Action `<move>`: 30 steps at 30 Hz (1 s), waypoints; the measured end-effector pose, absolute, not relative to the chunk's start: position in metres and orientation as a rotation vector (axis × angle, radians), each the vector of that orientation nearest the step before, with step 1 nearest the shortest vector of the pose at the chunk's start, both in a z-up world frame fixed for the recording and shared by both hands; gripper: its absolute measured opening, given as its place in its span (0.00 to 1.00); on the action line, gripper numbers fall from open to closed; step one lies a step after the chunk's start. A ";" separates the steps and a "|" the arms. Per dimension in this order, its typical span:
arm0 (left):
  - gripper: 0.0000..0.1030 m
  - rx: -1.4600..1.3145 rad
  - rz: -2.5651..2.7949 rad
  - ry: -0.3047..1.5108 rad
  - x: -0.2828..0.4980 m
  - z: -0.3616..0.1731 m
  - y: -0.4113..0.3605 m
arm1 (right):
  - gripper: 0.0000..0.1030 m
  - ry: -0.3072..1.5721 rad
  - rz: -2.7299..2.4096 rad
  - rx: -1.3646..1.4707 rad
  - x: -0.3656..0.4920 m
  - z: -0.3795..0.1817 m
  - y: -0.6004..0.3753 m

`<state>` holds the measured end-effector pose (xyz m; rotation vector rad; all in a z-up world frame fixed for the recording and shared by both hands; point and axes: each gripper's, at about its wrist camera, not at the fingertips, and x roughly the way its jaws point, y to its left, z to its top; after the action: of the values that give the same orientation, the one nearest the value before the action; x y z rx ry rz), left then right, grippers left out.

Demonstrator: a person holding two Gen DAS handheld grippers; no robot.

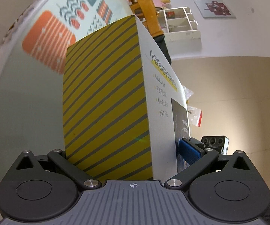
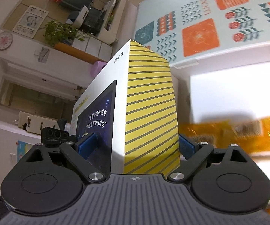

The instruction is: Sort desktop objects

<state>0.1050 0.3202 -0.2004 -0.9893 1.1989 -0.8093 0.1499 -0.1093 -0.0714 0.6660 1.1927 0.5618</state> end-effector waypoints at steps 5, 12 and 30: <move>1.00 -0.975 -0.770 1.194 0.073 -0.189 0.316 | 1.00 1.188 0.588 0.667 0.125 -0.068 -0.124; 1.00 -0.963 -0.726 1.182 0.034 -0.179 0.310 | 1.00 1.201 0.631 0.664 0.100 -0.071 -0.137; 1.00 -0.898 -0.790 1.268 0.023 -0.183 0.249 | 1.00 1.189 0.528 0.667 0.049 -0.078 -0.202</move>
<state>0.0225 0.2494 -0.1826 -0.8980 1.2678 -0.7904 0.0494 -0.2017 -0.0778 0.6667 1.1887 0.5284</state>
